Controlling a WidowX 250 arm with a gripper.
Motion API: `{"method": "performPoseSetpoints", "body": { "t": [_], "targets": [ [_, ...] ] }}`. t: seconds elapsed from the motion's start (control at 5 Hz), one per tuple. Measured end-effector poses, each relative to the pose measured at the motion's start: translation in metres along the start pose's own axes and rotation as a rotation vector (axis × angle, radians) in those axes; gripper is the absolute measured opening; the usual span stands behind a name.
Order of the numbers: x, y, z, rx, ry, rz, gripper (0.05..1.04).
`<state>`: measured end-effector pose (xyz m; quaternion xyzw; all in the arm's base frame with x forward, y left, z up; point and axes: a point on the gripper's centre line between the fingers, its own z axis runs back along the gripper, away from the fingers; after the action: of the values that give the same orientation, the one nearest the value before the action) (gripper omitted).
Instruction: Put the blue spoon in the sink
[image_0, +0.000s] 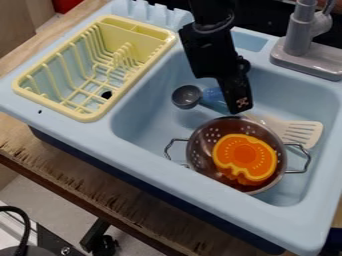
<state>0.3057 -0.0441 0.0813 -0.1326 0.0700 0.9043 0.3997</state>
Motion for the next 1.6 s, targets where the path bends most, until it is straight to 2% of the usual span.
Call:
{"method": "performPoseSetpoints", "body": {
  "t": [0.2,0.4,0.6,0.8,1.0,1.4,1.6],
  "targets": [
    [0.003,-0.002,-0.006,0.004,-0.012,0.018,0.435],
    [0.004,-0.005,-0.005,0.007,0.001,0.038,0.435],
    [0.005,-0.007,-0.005,0.014,0.007,0.052,0.476],
    [0.009,-0.007,-0.01,0.035,-0.009,0.053,0.761],
    [0.009,-0.006,-0.01,0.033,-0.019,0.048,0.98],
    [0.007,-0.006,-0.006,0.021,-0.014,0.033,0.991],
    [0.002,-0.005,0.007,-0.013,0.006,0.002,0.991]
  ]
}}
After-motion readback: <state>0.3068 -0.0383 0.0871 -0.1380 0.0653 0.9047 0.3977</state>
